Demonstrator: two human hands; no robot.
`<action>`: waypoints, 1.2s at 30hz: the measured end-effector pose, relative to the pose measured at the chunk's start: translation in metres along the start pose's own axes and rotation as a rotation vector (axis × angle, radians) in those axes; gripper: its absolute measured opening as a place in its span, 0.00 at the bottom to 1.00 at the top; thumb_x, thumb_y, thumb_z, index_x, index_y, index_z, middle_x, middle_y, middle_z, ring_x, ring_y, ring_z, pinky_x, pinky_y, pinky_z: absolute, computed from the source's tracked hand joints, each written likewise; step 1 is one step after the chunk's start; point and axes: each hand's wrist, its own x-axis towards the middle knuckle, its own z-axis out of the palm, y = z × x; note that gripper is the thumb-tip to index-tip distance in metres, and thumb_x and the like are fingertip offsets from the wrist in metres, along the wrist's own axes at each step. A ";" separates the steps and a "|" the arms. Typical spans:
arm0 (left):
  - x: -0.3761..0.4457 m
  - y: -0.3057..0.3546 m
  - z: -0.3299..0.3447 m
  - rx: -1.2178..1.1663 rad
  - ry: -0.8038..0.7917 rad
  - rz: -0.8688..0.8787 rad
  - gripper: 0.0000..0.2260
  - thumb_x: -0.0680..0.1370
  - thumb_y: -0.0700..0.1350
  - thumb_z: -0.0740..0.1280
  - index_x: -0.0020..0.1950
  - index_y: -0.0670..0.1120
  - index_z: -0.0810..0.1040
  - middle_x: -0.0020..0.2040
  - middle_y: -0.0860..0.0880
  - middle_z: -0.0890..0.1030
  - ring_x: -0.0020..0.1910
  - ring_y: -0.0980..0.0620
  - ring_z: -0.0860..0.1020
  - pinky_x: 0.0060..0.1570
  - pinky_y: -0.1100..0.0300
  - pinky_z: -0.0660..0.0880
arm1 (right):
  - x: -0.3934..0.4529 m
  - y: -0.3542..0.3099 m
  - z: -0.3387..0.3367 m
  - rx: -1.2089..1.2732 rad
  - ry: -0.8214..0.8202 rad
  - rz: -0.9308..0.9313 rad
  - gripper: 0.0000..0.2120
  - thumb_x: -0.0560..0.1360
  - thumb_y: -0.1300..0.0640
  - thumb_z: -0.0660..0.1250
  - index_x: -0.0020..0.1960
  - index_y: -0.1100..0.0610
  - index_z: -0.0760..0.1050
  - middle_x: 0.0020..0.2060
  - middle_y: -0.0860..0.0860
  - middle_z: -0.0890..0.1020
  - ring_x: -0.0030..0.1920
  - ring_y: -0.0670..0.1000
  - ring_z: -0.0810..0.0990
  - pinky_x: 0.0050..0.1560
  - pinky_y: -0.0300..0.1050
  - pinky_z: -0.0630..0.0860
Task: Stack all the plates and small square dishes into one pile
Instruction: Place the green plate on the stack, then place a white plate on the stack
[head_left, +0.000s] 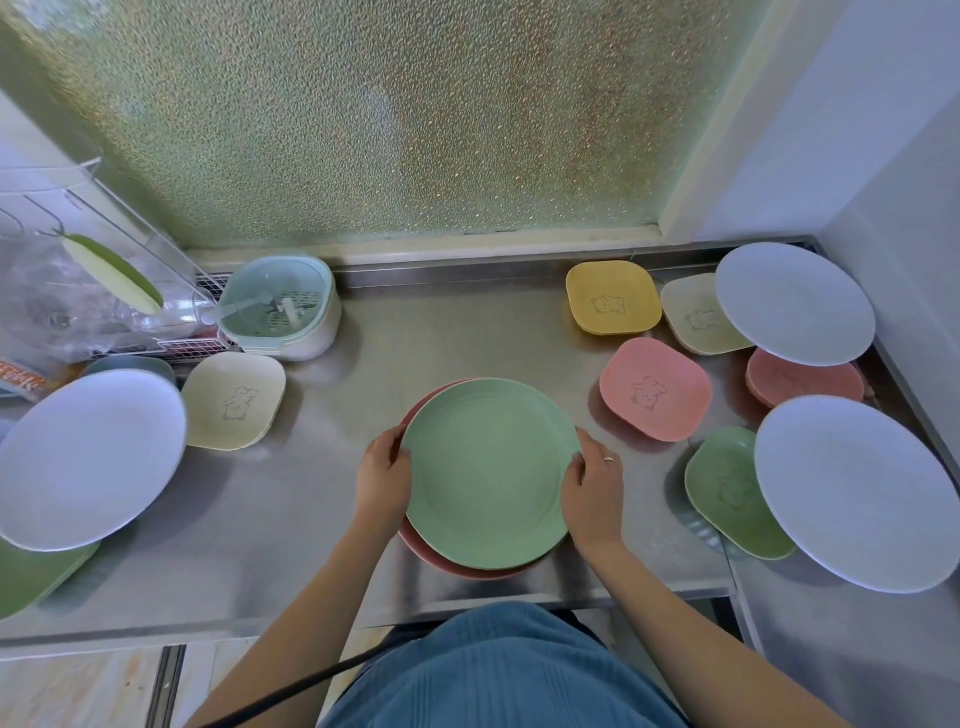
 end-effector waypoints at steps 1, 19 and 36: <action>0.000 0.001 0.000 -0.004 -0.002 0.007 0.18 0.75 0.37 0.58 0.63 0.46 0.76 0.60 0.46 0.79 0.60 0.45 0.75 0.63 0.46 0.72 | 0.000 0.000 0.000 -0.007 -0.002 -0.003 0.19 0.78 0.66 0.56 0.68 0.58 0.69 0.61 0.56 0.76 0.63 0.55 0.68 0.59 0.41 0.64; -0.012 0.008 0.005 0.126 0.123 0.147 0.22 0.75 0.30 0.54 0.68 0.41 0.71 0.65 0.41 0.74 0.63 0.42 0.72 0.61 0.56 0.66 | 0.004 -0.002 0.001 -0.092 -0.034 -0.002 0.19 0.79 0.59 0.56 0.69 0.55 0.68 0.61 0.56 0.76 0.65 0.56 0.68 0.65 0.53 0.65; -0.026 0.087 0.120 0.582 -0.164 0.580 0.20 0.74 0.35 0.58 0.66 0.46 0.70 0.66 0.47 0.72 0.68 0.47 0.68 0.72 0.49 0.56 | 0.009 0.107 -0.143 -0.540 0.208 0.441 0.24 0.78 0.65 0.56 0.72 0.51 0.63 0.73 0.47 0.65 0.75 0.51 0.57 0.73 0.56 0.49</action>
